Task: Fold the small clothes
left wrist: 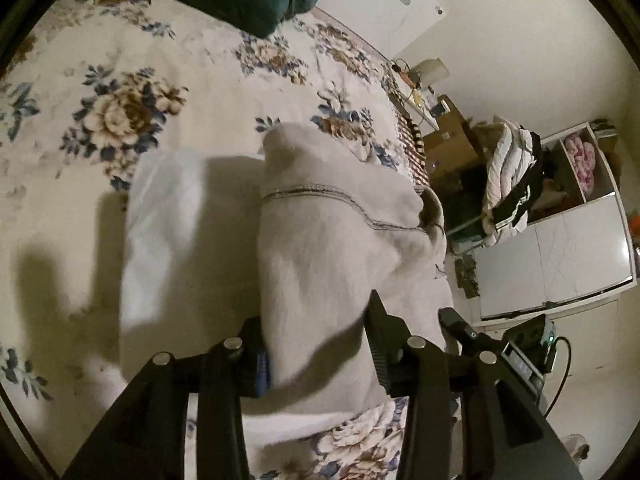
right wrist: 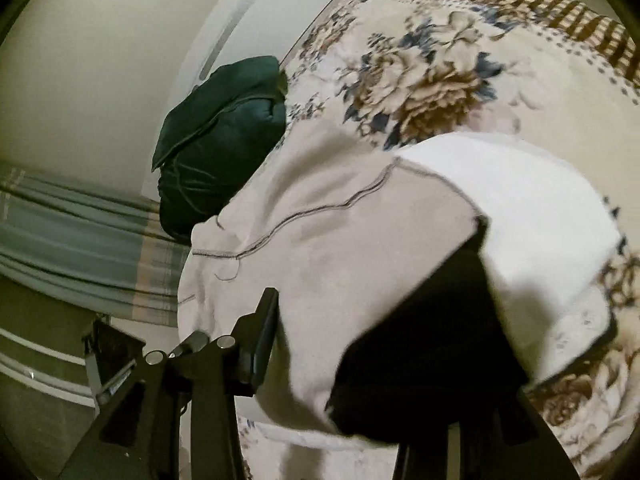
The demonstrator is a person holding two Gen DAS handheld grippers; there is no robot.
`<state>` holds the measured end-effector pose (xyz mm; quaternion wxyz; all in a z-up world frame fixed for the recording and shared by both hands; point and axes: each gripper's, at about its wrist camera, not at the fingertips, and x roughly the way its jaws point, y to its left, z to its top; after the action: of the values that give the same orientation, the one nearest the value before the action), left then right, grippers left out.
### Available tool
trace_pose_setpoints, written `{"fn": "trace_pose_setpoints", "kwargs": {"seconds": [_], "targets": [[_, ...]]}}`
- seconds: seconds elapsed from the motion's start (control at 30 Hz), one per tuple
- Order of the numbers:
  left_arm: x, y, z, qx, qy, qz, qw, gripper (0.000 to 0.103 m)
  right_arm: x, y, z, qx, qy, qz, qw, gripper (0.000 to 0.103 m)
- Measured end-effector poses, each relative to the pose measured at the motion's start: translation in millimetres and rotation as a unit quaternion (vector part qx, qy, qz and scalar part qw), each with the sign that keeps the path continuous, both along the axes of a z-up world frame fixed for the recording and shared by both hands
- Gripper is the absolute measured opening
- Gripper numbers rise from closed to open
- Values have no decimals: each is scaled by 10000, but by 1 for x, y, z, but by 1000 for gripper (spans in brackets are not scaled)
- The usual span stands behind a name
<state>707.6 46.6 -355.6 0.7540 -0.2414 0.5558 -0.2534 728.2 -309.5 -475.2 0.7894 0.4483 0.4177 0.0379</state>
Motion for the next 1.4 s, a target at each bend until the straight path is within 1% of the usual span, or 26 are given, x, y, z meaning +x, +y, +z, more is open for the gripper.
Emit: {"fn": "trace_pose_setpoints", "kwargs": {"seconds": [0.07, 0.1, 0.13, 0.17, 0.2, 0.23, 0.27, 0.3, 0.33, 0.37, 0.4, 0.43, 0.5, 0.53, 0.57, 0.63, 0.7, 0.73, 0.83, 0.87, 1.03, 1.13, 1.3, 1.4], "targets": [[-4, 4, 0, 279, -103, 103, 9995, 38, -2, 0, 2, -333, 157, 101, 9993, 44], [-8, 7, 0, 456, -141, 203, 9987, 38, -2, 0, 4, -508, 226, 178, 9983, 46], [-15, 8, 4, 672, -208, 322, 9970, 38, -4, 2, 6, -699, 285, 247, 9968, 55], [-21, 8, 8, 793, -298, 415, 9955, 38, -6, 4, 12, -1065, 400, 299, 9931, 58], [-28, 8, 13, 968, -400, 491, 9933, 38, -8, 7, 17, -1371, 449, 337, 9890, 69], [-37, 6, 21, 1225, -529, 542, 9896, 38, -12, 11, 26, -1724, 480, 388, 9831, 83], [-44, 4, 26, 1492, -641, 610, 9848, 39, -15, 16, 35, -2159, 576, 437, 9737, 90], [-53, 0, 33, 1829, -741, 677, 9780, 54, -18, 20, 42, -2427, 593, 473, 9671, 98], [-63, -5, 42, 2175, -832, 734, 9697, 65, -24, 25, 52, -2788, 588, 495, 9573, 102], [-71, -8, 47, 2410, -889, 785, 9632, 88, -28, 29, 61, -3160, 634, 491, 9454, 102], [-80, -10, 53, 2597, -962, 852, 9571, 94, -35, 35, 72, -3483, 638, 511, 9338, 102], [-89, -11, 59, 2682, -1032, 884, 9537, 94, -42, 38, 82, -3686, 612, 548, 9260, 103], [-107, -13, 72, 2757, -1093, 952, 9502, 94, -57, 44, 98, -3979, 631, 558, 9136, 103], [-118, -14, 79, 2810, -1127, 960, 9482, 94, -66, 46, 108, -4061, 600, 572, 9100, 103], [-126, -15, 84, 2866, -1167, 975, 9459, 94, -77, 48, 118, -4089, 565, 568, 9091, 103], [-147, -18, 99, 3028, -1268, 969, 9396, 94, -98, 53, 136, -4189, 532, 558, 9048, 103], [-157, -22, 106, 3075, -1299, 936, 9380, 94, -115, 59, 151, -4269, 495, 577, 9011, 103], [-167, -23, 114, 3097, -1330, 927, 9369, 94, -125, 61, 160, -4323, 479, 585, 8985, 103], [-195, -28, 137, 3150, -1517, 924, 9323, 94, -163, 69, 194, -4377, 313, 550, 8969, 103], [-200, -29, 142, 3146, -1558, 923, 9318, 94, -173, 72, 204, -4406, 257, 545, 8957, 103], [-254, -36, 184, 3189, -1868, 994, 9239, 94, -231, 81, 258, -4508, -60, 506, 8912, 103], [-286, -38, 208, 3161, -2016, 1082, 9207, 94, -268, 86, 291, -4580, -279, 519, 8870, 103], [-337, -44, 246, 3129, -2198, 1232, 9158, 94, -336, 93, 345, -4613, -603, 557, 8834, 103], [-374, -51, 270, 3150, -2321, 1284, 9113, 94, -379, 92, 377, -4588, -784, 529, 8835, 103]]}}
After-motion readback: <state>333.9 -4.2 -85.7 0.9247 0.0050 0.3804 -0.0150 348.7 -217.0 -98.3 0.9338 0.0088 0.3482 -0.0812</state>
